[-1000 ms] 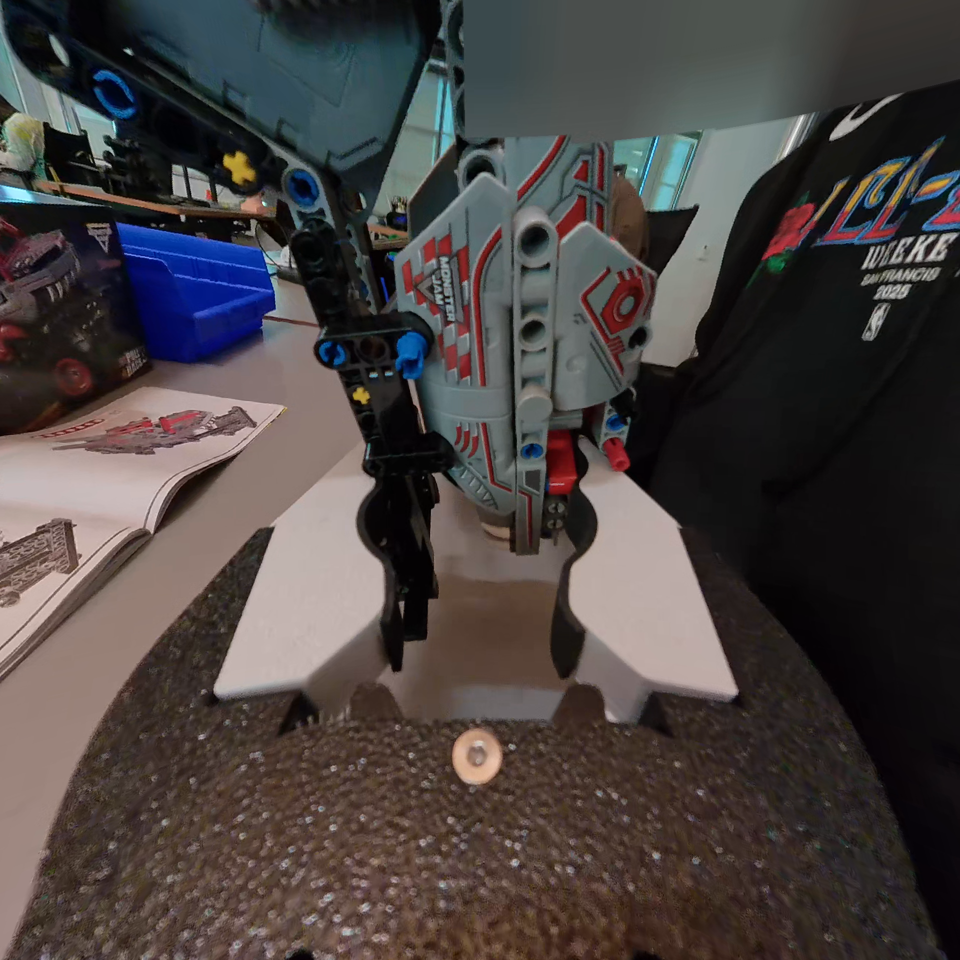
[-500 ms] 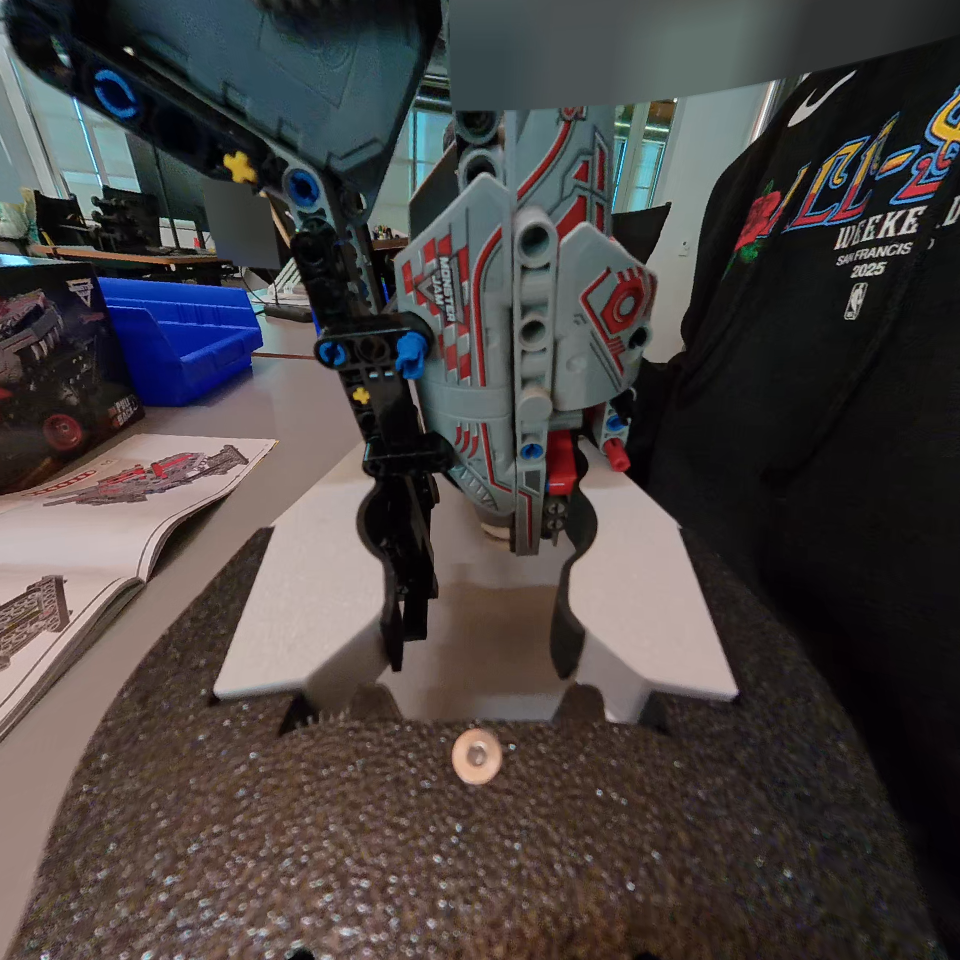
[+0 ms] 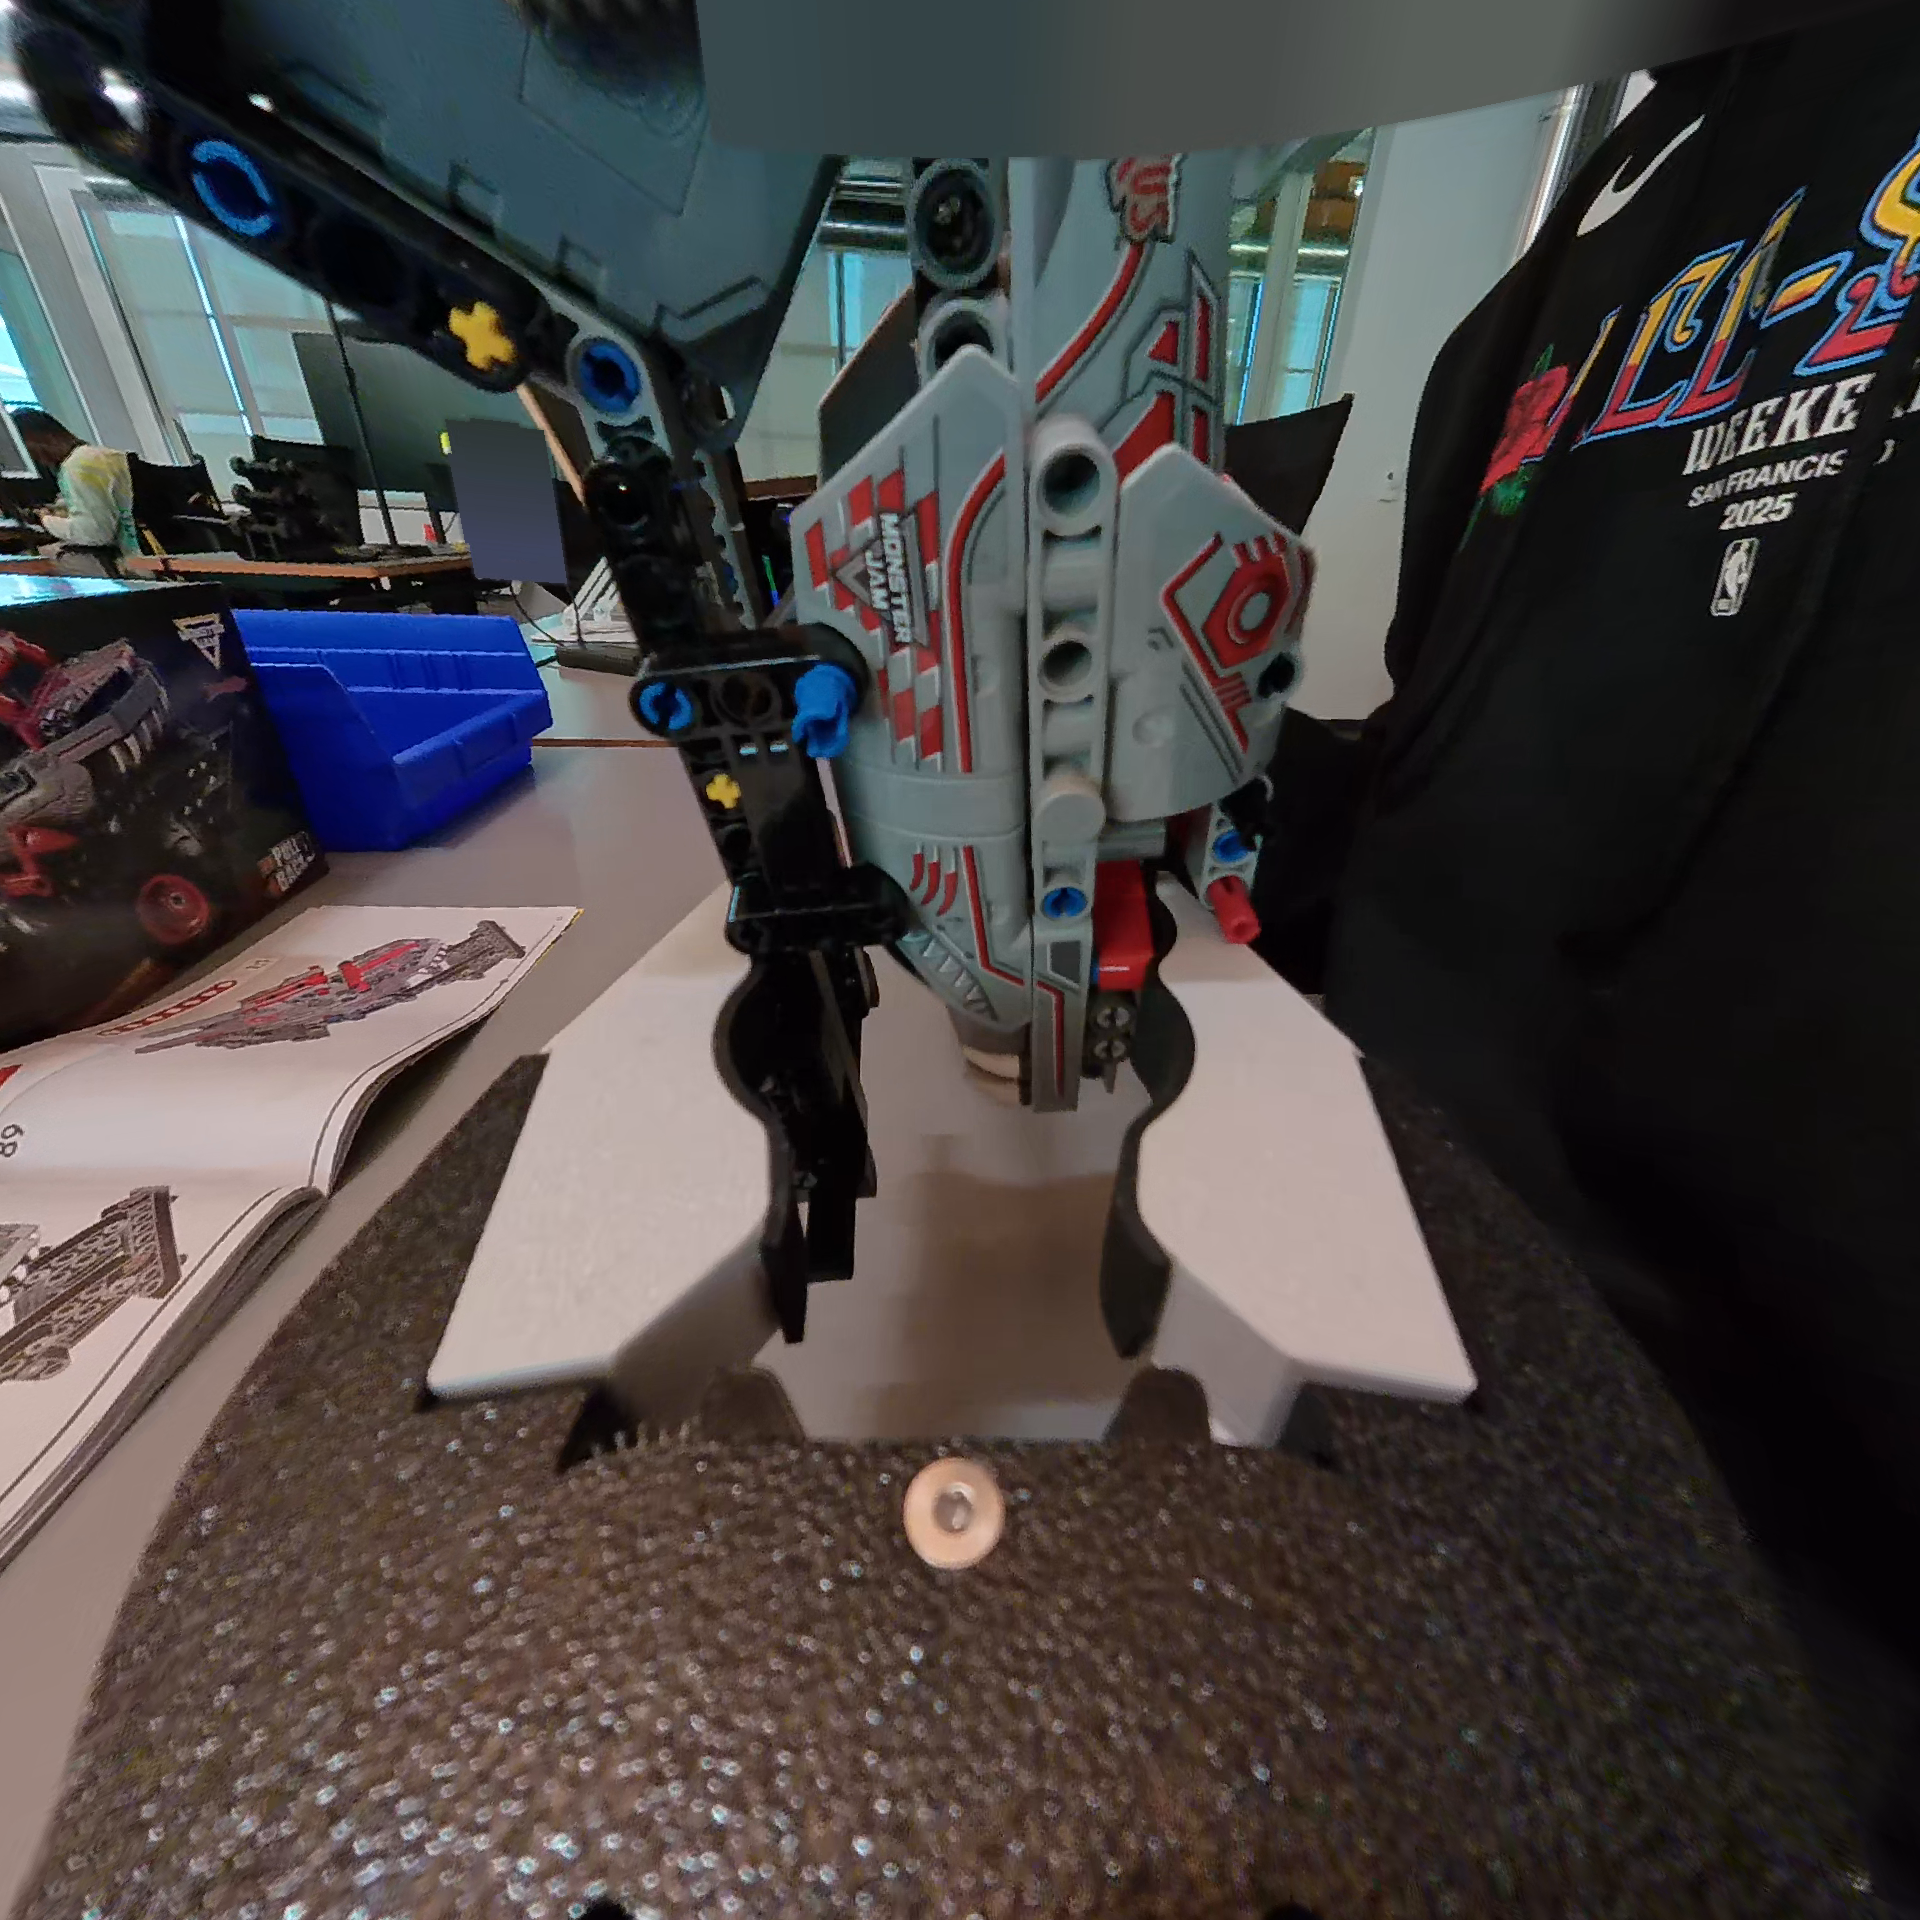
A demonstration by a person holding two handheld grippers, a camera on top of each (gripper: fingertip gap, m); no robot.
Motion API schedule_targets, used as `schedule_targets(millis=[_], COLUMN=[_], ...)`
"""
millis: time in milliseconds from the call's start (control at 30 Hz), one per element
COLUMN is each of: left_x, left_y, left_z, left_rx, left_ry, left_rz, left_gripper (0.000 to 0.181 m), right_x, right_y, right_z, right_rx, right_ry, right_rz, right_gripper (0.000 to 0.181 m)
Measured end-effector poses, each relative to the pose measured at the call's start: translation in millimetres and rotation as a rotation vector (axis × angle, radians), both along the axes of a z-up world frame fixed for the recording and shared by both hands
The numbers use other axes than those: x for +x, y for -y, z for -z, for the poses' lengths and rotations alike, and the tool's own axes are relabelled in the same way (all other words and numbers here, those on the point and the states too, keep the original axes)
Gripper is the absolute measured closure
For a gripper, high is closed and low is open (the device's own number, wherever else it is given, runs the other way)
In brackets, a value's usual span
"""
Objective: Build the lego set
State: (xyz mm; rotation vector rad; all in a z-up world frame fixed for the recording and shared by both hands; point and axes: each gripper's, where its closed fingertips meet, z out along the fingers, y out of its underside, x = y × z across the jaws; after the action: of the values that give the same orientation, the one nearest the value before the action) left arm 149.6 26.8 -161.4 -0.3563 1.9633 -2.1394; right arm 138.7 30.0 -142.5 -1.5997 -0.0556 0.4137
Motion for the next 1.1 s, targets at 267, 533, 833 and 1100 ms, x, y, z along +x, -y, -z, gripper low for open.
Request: schedule_targets(millis=[267, 533, 833, 1100], left_x=[-2.8, -1.2, 2.0, 1.4], left_y=[0.4, -1.5, -0.1, -1.1], left_z=[-2.0, 0.2, 5.4, 6.6], left_rx=[-0.015, -0.004, 0.039, 0.056], left_ry=[0.009, -0.020, -0.030, -0.014], left_rz=[0.018, 0.009, -0.008, -0.016], left_gripper=[0.115, 0.115, 0.115, 0.116], right_x=[-5.0, -3.4, -0.3, -1.9], right_y=[4.6, 3.1, 4.4, 4.6], right_z=[0.9, 2.0, 4.8, 8.0], right_rx=[0.034, 0.064, 0.084, 0.079], right_ry=[0.039, -0.055, -0.183, -0.175], right_rz=[-0.035, -0.042, -0.064, -0.080], right_gripper=[0.148, 0.148, 0.148, 0.150])
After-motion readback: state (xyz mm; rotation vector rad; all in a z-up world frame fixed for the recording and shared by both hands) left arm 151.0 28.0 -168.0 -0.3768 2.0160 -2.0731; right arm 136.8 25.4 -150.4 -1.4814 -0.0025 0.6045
